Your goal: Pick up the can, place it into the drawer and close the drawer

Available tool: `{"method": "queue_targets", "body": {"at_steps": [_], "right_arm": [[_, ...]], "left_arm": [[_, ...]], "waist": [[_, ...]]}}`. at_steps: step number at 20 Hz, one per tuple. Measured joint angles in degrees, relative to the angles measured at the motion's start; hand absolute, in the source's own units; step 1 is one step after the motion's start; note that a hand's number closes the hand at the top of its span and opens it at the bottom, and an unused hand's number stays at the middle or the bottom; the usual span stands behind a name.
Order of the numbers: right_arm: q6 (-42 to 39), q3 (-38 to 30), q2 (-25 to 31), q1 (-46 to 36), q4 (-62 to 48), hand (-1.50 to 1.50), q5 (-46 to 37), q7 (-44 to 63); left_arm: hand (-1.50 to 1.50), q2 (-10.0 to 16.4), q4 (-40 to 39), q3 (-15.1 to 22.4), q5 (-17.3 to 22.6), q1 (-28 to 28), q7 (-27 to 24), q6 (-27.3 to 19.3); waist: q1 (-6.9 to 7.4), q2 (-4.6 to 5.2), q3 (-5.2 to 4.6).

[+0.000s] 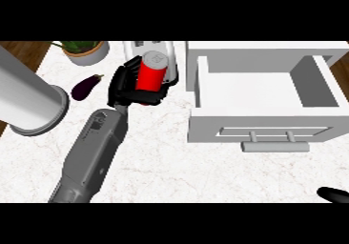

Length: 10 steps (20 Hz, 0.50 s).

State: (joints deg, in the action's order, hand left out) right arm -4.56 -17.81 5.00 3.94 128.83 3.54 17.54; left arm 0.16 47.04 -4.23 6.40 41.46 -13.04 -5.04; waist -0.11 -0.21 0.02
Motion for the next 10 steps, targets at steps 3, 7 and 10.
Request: {"method": "queue_targets", "body": {"at_steps": [3, 7, 10], "right_arm": [[-0.3, -0.8, 0.8, -0.2, 0.2, -1.50, 1.0, 1.1], [-1.0, -1.8, 1.0, 0.7, 0.3, -1.50, 2.1, 0.3], [-0.7, -1.7, 1.5, -0.6, -0.1, -1.50, 1.5, 0.7]], "left_arm": [[1.50, -0.1, 4.9, 3.7, 2.6, 2.7, 6.4, -3.8], [1.50, -0.1, 8.7, 6.8, 3.7, 7.0, 13.0, -8.2], [1.50, -0.1, 9.4, 8.8, 3.6, 11.8, 17.0, -11.4]], "waist": [[-0.12, -0.06, 0.01], [-0.34, 0.00, 0.01], [-0.45, 0.08, 0.00]]}}
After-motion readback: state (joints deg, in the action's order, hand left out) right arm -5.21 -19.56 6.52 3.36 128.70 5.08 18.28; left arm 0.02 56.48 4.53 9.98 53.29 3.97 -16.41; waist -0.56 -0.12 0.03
